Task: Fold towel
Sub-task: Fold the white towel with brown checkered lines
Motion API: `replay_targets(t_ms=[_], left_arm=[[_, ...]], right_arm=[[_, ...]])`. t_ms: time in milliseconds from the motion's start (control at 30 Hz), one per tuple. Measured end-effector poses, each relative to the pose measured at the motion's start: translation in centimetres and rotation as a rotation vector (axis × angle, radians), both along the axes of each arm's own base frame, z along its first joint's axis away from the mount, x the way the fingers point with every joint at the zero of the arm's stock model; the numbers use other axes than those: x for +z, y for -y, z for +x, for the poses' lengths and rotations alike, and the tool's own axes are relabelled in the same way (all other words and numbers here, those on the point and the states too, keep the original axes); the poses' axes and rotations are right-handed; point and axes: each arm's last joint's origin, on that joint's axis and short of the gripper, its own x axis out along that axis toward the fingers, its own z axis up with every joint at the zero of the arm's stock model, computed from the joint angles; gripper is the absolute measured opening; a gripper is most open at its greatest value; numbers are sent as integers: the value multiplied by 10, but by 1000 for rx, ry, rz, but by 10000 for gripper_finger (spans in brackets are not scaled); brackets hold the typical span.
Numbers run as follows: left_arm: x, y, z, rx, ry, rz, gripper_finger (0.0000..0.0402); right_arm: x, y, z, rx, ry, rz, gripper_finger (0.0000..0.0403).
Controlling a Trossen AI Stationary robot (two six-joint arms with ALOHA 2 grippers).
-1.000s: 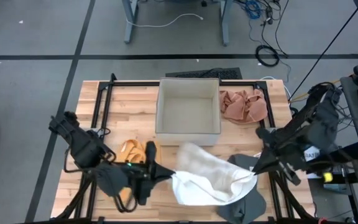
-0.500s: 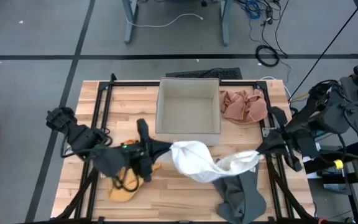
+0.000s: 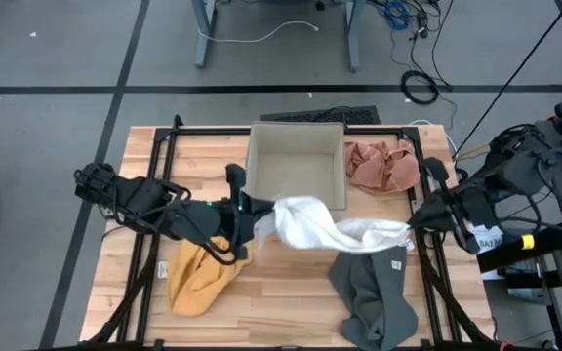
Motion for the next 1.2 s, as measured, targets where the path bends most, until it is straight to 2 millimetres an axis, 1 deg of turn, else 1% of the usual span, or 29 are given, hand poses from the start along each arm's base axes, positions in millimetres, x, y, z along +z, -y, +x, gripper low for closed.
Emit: replay_targets(t_ms=[133, 233, 333, 500, 600, 700, 767, 833, 900, 1000, 1100, 1200], left_arm=[[-10, 9, -2, -111, -87, -114, 1], [-21, 18, -3, -170, -152, -172, 1], [-33, 23, -1, -212, -205, -237, 1], [-60, 35, 6, -264, -270, -332, 1], [-77, 46, 11, -322, -277, -383, 1], [-96, 59, 14, -397, -279, -423, 1], [-108, 64, 16, -437, -275, -437, 1], [-116, 67, 19, -450, -252, -442, 1], [-122, 67, 21, -450, -250, -449, 1], [-136, 65, 21, -420, -294, -493, 1], [-154, 63, 19, -354, -354, -552, 1], [-172, 61, 17, -286, -410, -597, 1]], right_arm=[[-13, -8, 5, 56, -136, 64, 0], [-30, -20, 14, 104, -245, 86, 0], [-52, -32, 25, 118, -331, 86, 0], [-90, -55, 44, 201, -431, 132, 0], [-110, -68, 50, 247, -457, 158, 0], [-125, -77, 53, 271, -489, 163, 0], [-129, -80, 53, 278, -492, 165, 0], [-127, -82, 52, 289, -472, 174, 0], [-124, -83, 52, 307, -442, 178, 0], [-123, -83, 52, 312, -425, 182, 0], [-129, -83, 54, 252, -477, 165, 0], [-144, -82, 56, 160, -534, 132, 0]])
